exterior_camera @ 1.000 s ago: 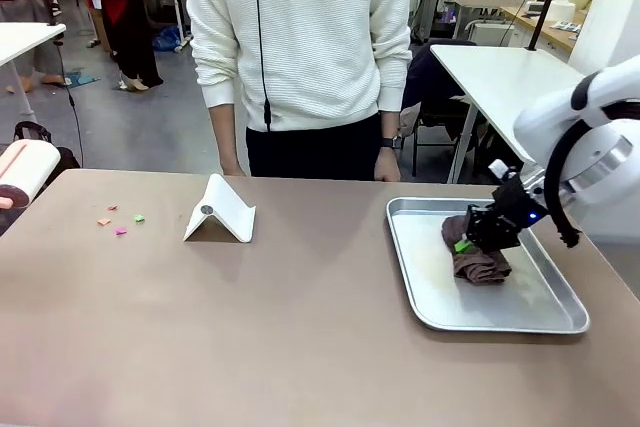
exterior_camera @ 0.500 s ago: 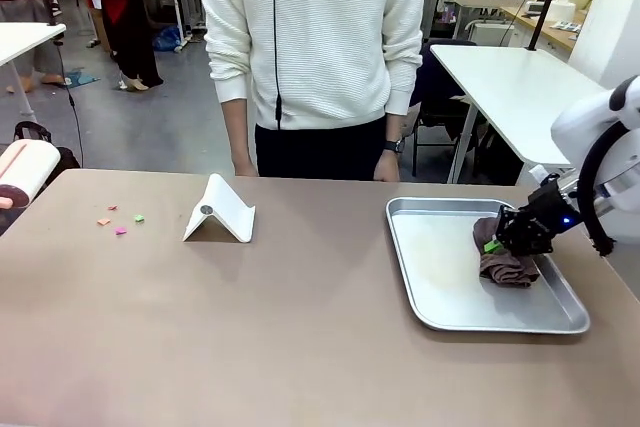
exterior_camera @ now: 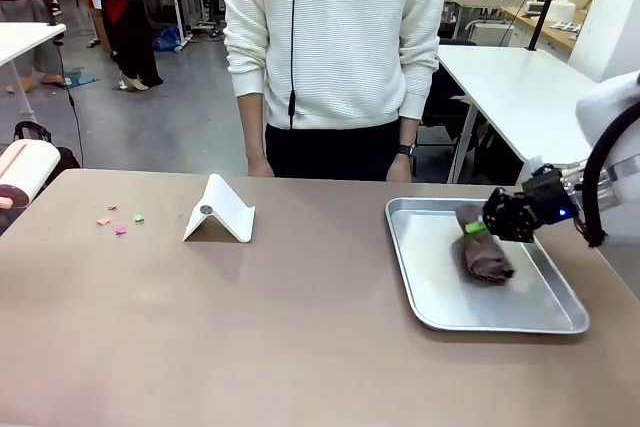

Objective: Clean the surface of the table.
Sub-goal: If a person points to the right, clean the right side of the table with your right hand, and if they point to the left, clean the left side with your left hand.

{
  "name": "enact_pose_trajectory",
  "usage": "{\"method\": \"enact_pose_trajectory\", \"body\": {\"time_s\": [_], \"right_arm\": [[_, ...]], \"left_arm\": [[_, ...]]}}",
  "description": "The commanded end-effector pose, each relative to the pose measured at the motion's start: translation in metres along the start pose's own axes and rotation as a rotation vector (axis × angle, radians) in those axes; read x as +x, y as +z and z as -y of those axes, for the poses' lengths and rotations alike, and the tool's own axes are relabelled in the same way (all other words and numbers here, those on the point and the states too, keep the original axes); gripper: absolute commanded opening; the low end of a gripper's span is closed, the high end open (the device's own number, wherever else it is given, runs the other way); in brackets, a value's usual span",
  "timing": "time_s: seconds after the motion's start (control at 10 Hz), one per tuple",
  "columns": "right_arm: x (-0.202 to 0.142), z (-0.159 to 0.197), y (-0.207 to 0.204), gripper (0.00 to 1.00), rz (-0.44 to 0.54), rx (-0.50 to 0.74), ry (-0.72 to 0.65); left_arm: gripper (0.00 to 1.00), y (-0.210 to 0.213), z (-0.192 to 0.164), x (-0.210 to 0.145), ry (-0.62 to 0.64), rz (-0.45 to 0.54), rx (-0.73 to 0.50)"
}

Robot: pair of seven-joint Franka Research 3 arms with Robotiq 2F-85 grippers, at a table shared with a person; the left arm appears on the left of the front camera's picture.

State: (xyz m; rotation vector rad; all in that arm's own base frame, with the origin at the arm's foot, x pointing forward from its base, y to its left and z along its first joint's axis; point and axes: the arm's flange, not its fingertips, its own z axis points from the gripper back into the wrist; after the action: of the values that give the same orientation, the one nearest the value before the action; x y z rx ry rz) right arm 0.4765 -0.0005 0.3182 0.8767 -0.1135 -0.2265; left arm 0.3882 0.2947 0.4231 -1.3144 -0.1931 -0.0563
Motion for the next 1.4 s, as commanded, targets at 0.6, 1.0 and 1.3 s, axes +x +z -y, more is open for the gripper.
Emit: {"method": "enact_pose_trajectory", "body": {"time_s": [0.6,1.0,1.3], "right_arm": [[-0.084,-0.021,0.102,0.07,-0.160,0.695,0.066],[-0.121,0.030,0.184,0.07,0.068,0.708,0.010],[-0.120,0.045,0.184,0.07,0.136,0.715,-0.014]], "left_arm": [[0.22,0.000,0.004,0.000,-0.015,-0.002,-0.003],[0.22,0.000,0.004,0.000,-0.015,-0.002,-0.003],[0.22,0.000,0.004,0.000,-0.015,-0.002,-0.003]]}}
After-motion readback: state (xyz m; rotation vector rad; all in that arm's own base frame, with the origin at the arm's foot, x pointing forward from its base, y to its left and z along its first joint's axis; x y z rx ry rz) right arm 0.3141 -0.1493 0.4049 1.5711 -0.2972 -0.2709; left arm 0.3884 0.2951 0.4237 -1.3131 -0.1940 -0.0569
